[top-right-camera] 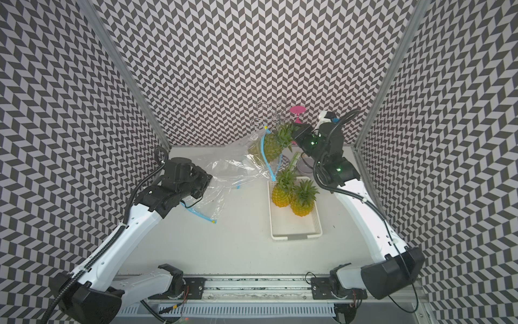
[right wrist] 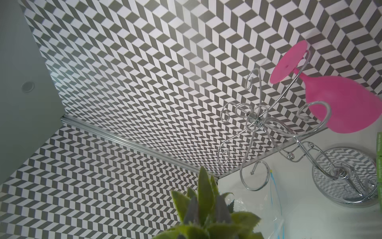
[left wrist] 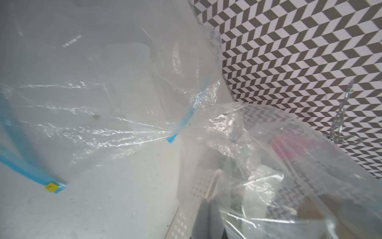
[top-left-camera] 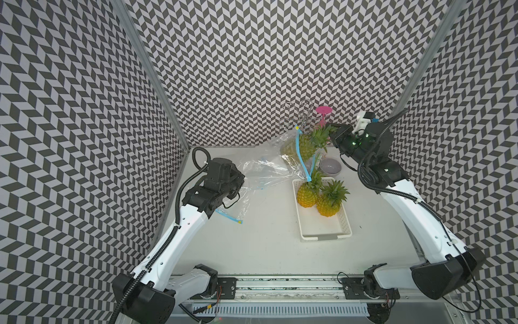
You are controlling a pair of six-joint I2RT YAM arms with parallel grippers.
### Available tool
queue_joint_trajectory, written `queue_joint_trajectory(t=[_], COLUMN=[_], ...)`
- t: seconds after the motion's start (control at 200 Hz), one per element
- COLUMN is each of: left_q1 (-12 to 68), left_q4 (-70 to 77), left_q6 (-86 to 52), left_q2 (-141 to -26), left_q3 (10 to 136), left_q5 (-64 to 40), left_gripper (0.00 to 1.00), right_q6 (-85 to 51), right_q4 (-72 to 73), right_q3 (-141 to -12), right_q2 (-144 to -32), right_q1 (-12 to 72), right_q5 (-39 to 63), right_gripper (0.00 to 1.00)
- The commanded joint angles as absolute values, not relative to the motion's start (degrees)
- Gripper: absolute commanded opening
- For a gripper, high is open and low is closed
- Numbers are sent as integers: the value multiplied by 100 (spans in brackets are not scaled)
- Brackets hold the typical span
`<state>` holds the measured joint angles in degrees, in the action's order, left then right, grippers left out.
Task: Open the zip-top bag and take out the pineapple
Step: Pick up the pineapple from the zipper food storage bag, then place the zipper food storage bag at the center of the board, then place the pineapple in the basket.
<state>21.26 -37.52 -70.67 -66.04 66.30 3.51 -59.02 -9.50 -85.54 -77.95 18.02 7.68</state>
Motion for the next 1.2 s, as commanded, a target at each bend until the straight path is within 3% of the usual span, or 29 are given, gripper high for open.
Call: queue_joint_trajectory(t=[0.0, 0.401, 0.631, 0.786, 0.946, 1.197], left_q1=[2083, 1882, 1551, 1538, 1475, 1345], left_q4=[-4214, -4296, -2986, -1651, -2181, -2174], left_q6=[-6560, -6224, -6186, -6269, -6156, -6283], left_q2=[-6803, -8002, -8777, -9029, -9401, -9559], left_q3=[6922, 8273, 8834, 9044, 9800, 9548], left_q5=[1119, 2446, 1494, 783, 1172, 1396], left_gripper=[0, 0, 0, 0, 0, 0], right_q6=[-6617, -6150, -5086, -3542, -2434, -1326], right_q4=[204, -492, -1343, -2035, -2509, -2442], right_q3=[-8666, -8502, -8378, -8333, -7932, -6870], right_q2=[-7523, -6890, -6623, -6610, -6405, -5832], right_q1=[1627, 1275, 1371, 2095, 2962, 4219], right_q5=[1403, 1546, 2157, 1720, 705, -732], right_gripper=[0, 0, 0, 0, 0, 0])
